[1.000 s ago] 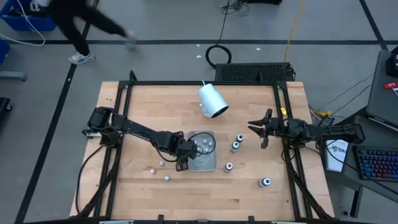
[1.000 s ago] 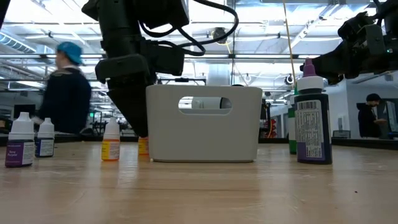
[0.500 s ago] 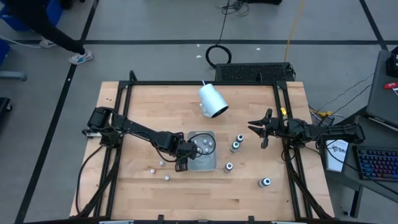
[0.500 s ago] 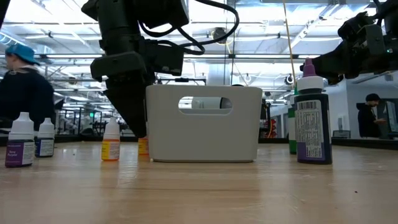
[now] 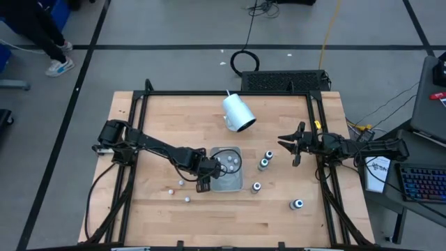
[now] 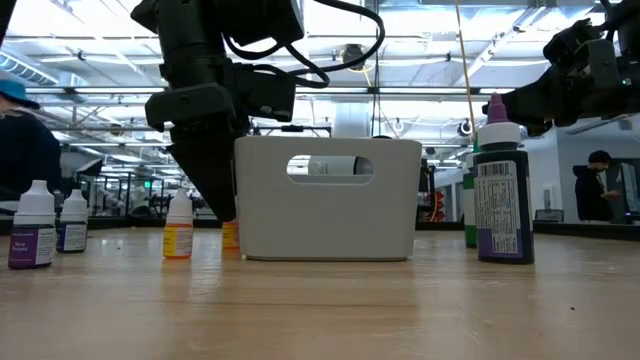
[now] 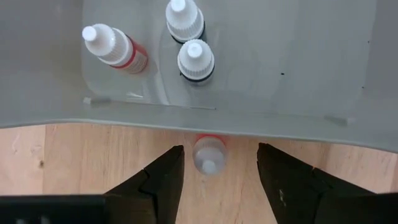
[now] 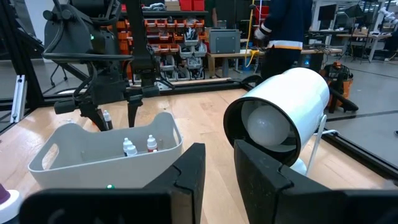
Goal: Pick & Place food coloring
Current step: Put the top small orange food coloring bottle into the gray bin
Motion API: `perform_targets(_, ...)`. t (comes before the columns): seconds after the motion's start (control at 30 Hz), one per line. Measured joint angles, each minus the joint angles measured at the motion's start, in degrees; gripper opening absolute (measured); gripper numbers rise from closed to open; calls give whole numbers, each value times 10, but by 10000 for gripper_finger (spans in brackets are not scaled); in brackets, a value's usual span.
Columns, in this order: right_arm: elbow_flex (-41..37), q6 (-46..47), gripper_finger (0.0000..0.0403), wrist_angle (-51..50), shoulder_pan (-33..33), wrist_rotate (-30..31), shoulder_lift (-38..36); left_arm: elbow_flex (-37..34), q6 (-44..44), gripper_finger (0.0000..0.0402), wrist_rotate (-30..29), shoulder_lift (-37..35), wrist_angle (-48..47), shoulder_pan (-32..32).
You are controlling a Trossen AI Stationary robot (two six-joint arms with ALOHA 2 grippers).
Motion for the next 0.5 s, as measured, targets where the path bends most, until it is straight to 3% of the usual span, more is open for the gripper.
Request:
perform_targets(0.37, 0, 0, 77, 0, 0, 0, 0, 0, -1, 75, 0, 0, 1, 3)
perform_targets(0.5, 0, 0, 77, 0, 0, 0, 0, 0, -2, 55, 0, 0, 1, 4)
